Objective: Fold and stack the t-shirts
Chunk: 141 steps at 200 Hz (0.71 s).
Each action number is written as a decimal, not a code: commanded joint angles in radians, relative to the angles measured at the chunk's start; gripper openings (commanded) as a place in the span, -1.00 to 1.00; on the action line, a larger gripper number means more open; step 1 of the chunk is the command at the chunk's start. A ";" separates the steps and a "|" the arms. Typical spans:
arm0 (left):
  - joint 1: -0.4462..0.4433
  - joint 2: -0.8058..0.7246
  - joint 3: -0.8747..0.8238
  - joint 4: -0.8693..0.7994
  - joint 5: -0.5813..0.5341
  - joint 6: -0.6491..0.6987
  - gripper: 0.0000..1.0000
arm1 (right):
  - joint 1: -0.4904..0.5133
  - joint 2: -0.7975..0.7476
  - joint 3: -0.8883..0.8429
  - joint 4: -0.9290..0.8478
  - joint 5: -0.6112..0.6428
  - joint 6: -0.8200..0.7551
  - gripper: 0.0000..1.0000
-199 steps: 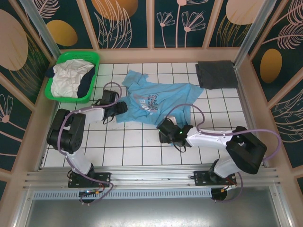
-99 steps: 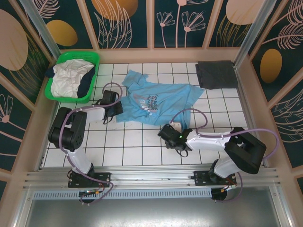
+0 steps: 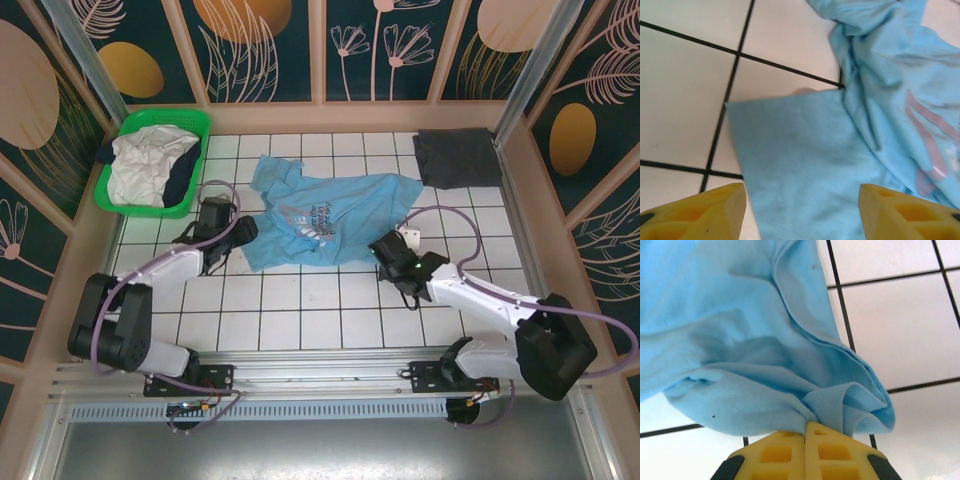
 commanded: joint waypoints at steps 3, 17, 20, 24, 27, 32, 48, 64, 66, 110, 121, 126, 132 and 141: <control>0.005 0.159 0.096 -0.086 -0.100 0.057 0.16 | -0.018 -0.029 0.002 0.016 0.033 -0.049 -1.00; 0.007 0.232 0.137 -0.085 -0.127 0.064 0.12 | -0.024 -0.046 -0.013 0.021 0.025 -0.049 -1.00; 0.007 0.237 0.147 -0.086 -0.135 0.063 0.12 | -0.025 -0.052 -0.017 0.022 0.021 -0.048 -1.00; 0.009 0.276 0.158 -0.089 -0.141 0.061 0.11 | -0.027 -0.056 -0.022 0.025 0.015 -0.048 -1.00; 0.011 0.289 0.167 -0.089 -0.144 0.061 0.11 | -0.029 -0.060 -0.025 0.029 0.011 -0.049 -1.00; 0.010 0.309 0.183 -0.089 -0.147 0.065 0.10 | -0.031 -0.066 -0.030 0.033 0.004 -0.053 -1.00; 0.012 0.359 0.228 -0.090 -0.155 0.070 0.09 | -0.039 -0.083 -0.046 0.043 -0.009 -0.060 -1.00; 0.010 0.393 0.262 -0.098 -0.127 0.076 -0.10 | -0.053 -0.095 -0.051 0.047 -0.014 -0.068 -1.00; 0.011 0.395 0.262 -0.097 -0.124 0.076 -0.14 | -0.057 -0.097 -0.051 0.046 -0.014 -0.069 -1.00; 0.014 0.319 0.244 -0.089 0.014 0.105 -1.00 | -0.138 -0.171 0.005 0.079 -0.044 -0.150 -1.00; 0.019 0.251 0.245 -0.088 0.056 0.108 -1.00 | -0.147 -0.192 0.040 0.081 -0.047 -0.177 -1.00; 0.023 0.199 0.244 -0.088 0.073 0.108 -1.00 | -0.150 -0.204 0.060 0.083 -0.045 -0.193 -1.00; 0.025 0.149 0.245 -0.095 0.082 0.107 -1.00 | -0.152 -0.215 0.087 0.084 -0.045 -0.210 -1.00; 0.029 0.071 0.248 -0.117 0.082 0.103 -1.00 | -0.153 -0.228 0.129 0.085 -0.045 -0.237 -1.00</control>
